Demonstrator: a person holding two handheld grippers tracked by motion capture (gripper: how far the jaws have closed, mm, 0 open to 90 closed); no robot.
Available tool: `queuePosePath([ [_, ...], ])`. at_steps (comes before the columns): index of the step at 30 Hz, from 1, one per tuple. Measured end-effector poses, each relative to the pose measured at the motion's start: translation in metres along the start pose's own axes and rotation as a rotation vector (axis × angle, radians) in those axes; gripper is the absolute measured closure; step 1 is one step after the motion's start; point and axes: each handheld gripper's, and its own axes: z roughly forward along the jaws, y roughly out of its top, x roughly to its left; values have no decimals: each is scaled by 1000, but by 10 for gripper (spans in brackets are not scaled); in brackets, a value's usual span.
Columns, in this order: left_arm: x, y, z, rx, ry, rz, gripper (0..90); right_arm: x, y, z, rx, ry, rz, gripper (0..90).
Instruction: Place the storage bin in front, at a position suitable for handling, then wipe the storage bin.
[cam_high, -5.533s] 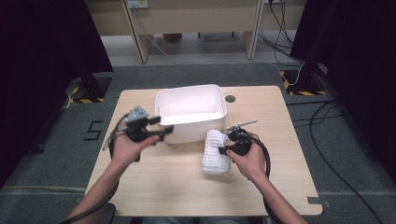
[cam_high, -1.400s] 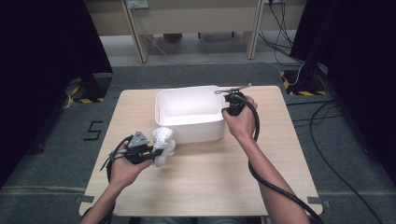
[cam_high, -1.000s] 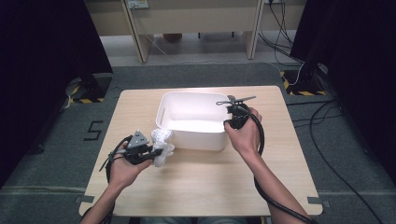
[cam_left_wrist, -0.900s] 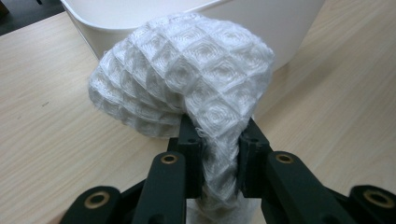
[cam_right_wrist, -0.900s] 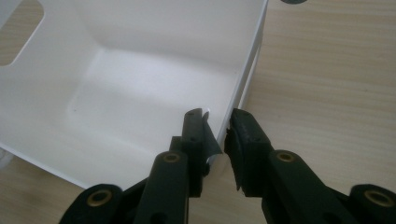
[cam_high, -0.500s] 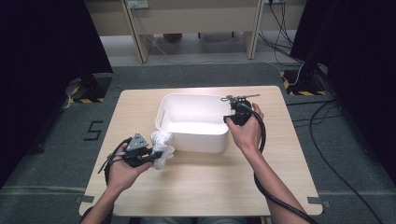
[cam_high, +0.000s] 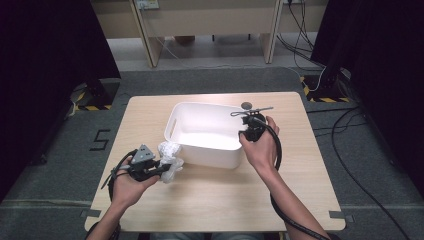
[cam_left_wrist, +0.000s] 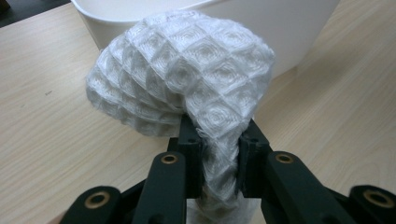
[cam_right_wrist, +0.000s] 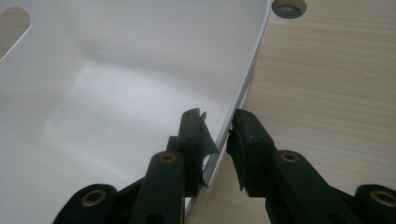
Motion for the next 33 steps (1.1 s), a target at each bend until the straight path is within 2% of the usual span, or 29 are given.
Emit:
queuePosePath([
  [3,-1,0,0,7,-7,8,754,0,-3,-1,-14,0,-18,728],
  [7,-2,0,4,21,-14,4,754,-4,-4,0,-26,26,-5,721],
  [10,-2,2,6,14,-12,-3,754,-4,-5,0,-34,28,-19,717],
  [16,-1,3,6,22,-13,4,754,-7,-6,0,-40,47,-7,714],
  [24,-1,7,5,-20,-11,-29,755,-5,-6,0,-38,40,-25,711],
  [33,3,20,9,-28,-11,-42,758,-7,-6,1,-39,54,-52,713],
])
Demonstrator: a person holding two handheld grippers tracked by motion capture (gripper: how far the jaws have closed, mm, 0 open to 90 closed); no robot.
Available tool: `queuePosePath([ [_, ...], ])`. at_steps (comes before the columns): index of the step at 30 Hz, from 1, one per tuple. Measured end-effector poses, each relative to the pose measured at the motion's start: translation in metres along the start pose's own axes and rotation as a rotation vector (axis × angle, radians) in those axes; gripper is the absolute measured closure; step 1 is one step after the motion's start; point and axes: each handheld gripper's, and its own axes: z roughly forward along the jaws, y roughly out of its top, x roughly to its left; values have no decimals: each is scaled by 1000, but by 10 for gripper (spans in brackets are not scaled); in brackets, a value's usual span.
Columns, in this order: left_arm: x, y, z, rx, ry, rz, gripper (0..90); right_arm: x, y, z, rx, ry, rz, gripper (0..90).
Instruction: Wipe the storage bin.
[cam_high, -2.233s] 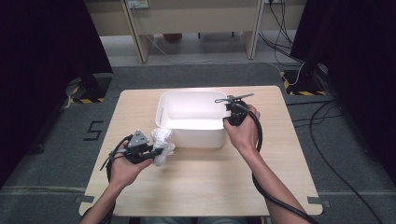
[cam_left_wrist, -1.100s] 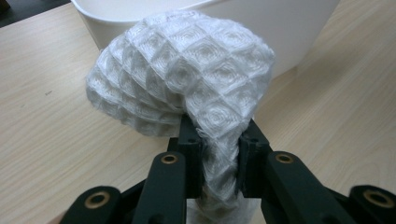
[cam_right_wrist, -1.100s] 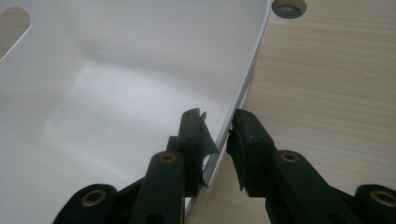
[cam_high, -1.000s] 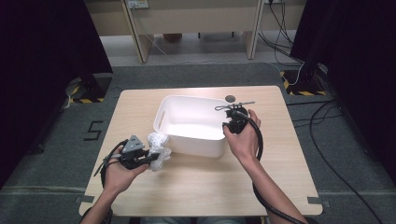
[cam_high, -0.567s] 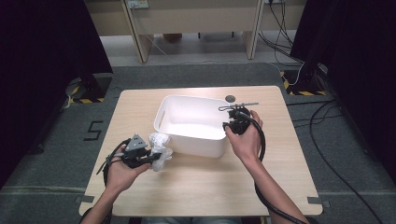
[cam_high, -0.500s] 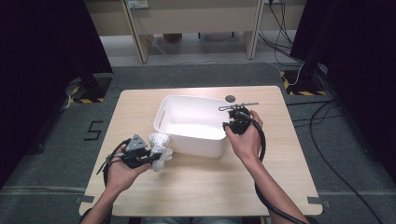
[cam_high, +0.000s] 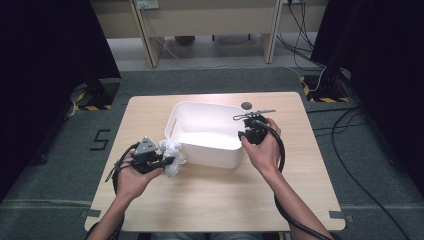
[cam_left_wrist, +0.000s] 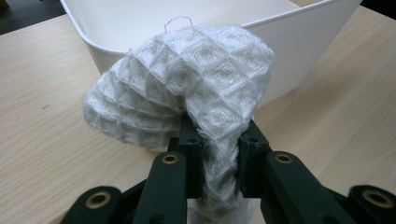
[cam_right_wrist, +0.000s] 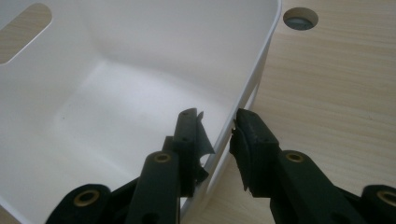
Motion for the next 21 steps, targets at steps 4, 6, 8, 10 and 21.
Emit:
queuePosePath([
  [4,2,3,3,2,12,-12,759,0,0,0,0,0,2,715],
  [6,3,4,4,7,16,-8,760,1,0,1,-1,1,-7,715],
  [8,4,5,6,5,15,-10,759,2,0,1,-2,3,-11,715],
  [10,4,4,7,6,14,-9,760,2,0,1,-1,3,-16,715],
  [21,8,-5,19,44,26,-11,760,1,0,1,-2,12,-12,715],
])
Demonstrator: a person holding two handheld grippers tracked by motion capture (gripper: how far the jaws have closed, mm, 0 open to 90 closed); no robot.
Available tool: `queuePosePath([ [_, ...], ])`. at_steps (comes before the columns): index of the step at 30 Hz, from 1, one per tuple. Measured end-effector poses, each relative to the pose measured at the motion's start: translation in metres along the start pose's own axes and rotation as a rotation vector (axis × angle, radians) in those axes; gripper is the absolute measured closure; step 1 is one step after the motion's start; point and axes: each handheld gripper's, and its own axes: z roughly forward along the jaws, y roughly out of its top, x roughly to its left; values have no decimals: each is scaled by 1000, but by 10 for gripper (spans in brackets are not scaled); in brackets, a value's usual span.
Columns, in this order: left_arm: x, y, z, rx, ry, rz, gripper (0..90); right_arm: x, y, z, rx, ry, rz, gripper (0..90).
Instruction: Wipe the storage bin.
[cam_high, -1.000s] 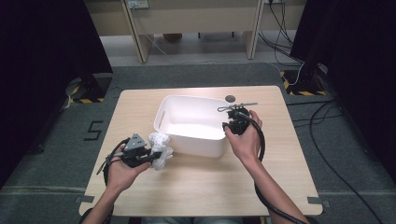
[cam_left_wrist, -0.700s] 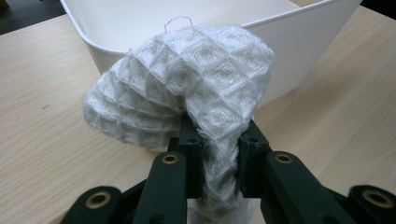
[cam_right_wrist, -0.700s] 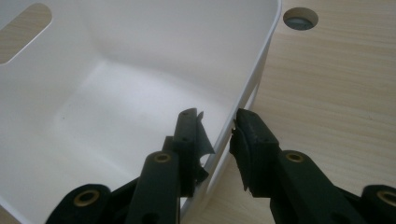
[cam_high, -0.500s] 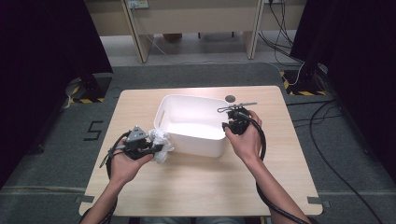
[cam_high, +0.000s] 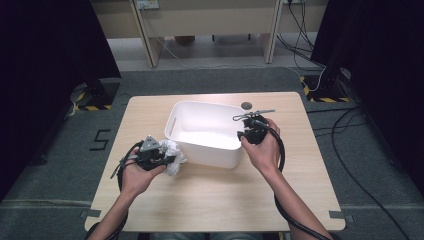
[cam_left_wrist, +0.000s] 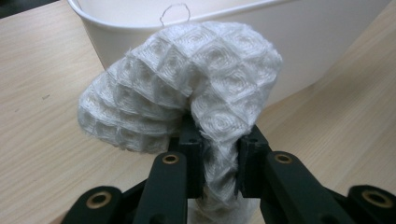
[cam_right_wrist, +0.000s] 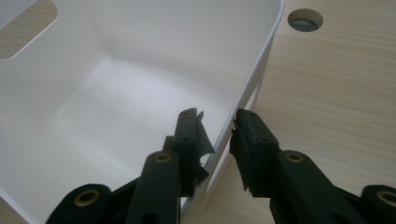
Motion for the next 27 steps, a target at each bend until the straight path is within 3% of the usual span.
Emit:
queuePosePath([
  [17,2,-15,21,61,7,-5,761,1,0,0,-3,17,5,705],
  [27,1,-17,24,76,4,-3,761,1,0,-1,-4,25,12,704],
])
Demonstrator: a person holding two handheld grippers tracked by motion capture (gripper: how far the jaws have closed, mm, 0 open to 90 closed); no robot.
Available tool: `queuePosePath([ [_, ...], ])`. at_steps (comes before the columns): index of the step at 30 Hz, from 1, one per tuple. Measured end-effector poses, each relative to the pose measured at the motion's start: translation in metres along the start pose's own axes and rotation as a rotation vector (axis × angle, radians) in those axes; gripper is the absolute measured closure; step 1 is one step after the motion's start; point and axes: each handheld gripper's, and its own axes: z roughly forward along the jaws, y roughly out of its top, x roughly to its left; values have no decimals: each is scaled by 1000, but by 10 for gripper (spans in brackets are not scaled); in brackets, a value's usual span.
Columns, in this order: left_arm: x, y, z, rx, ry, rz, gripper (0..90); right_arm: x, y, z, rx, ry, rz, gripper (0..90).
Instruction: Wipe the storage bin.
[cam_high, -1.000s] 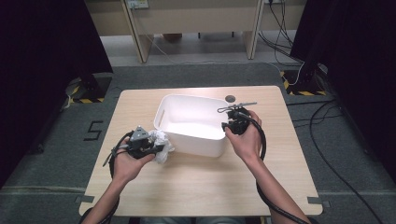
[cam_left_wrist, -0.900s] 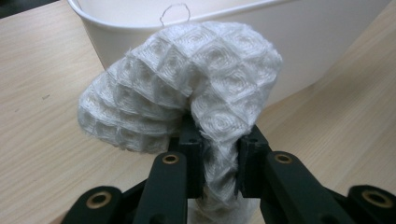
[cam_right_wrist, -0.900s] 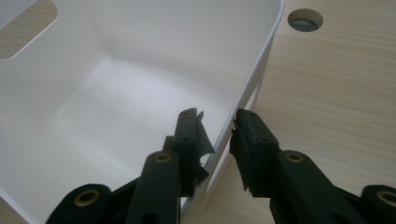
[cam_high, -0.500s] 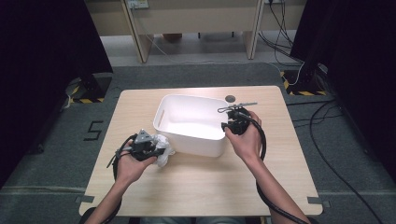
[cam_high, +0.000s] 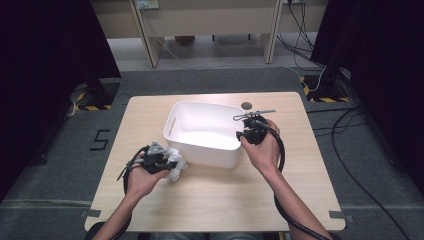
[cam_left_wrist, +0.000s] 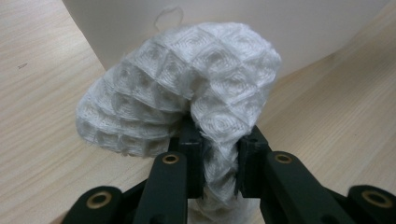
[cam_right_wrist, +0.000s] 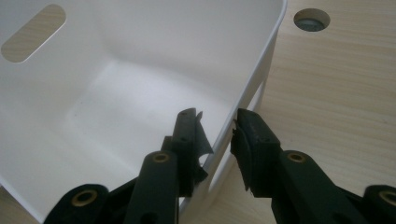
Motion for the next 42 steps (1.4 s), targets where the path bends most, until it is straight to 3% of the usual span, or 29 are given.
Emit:
queuePosePath([
  [19,-2,-3,10,33,-2,9,761,-1,0,0,0,0,-2,703],
  [31,-14,2,19,48,-17,37,762,0,0,0,0,2,1,703],
  [42,-17,9,10,8,-12,37,764,-2,0,0,1,6,5,703],
])
